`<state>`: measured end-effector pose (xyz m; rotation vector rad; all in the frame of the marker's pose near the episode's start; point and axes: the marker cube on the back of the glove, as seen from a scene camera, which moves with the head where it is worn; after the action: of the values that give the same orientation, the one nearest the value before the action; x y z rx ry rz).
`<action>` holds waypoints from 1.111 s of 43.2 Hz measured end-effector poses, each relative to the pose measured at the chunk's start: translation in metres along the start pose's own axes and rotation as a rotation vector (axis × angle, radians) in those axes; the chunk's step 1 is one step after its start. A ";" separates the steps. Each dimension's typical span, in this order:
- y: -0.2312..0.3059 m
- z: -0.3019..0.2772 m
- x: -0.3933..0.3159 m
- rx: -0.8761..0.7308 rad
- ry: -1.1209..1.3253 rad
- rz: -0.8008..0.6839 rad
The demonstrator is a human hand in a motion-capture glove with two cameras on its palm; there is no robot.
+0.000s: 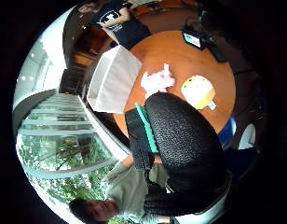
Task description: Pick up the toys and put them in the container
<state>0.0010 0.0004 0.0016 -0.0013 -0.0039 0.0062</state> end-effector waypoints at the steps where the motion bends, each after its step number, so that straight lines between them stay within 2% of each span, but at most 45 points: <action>1: 0.000 0.000 0.000 0.000 -0.002 0.002; 25: -0.008 0.013 -0.013 -0.022 0.012 0.005; 34: -0.029 0.022 -0.020 -0.027 -0.004 0.045; 40: -0.065 0.060 0.001 -0.070 -0.039 0.179; 48: -0.096 0.166 0.026 -0.259 -0.041 0.279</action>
<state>0.0266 -0.0949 0.1677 -0.2604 -0.0450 0.2846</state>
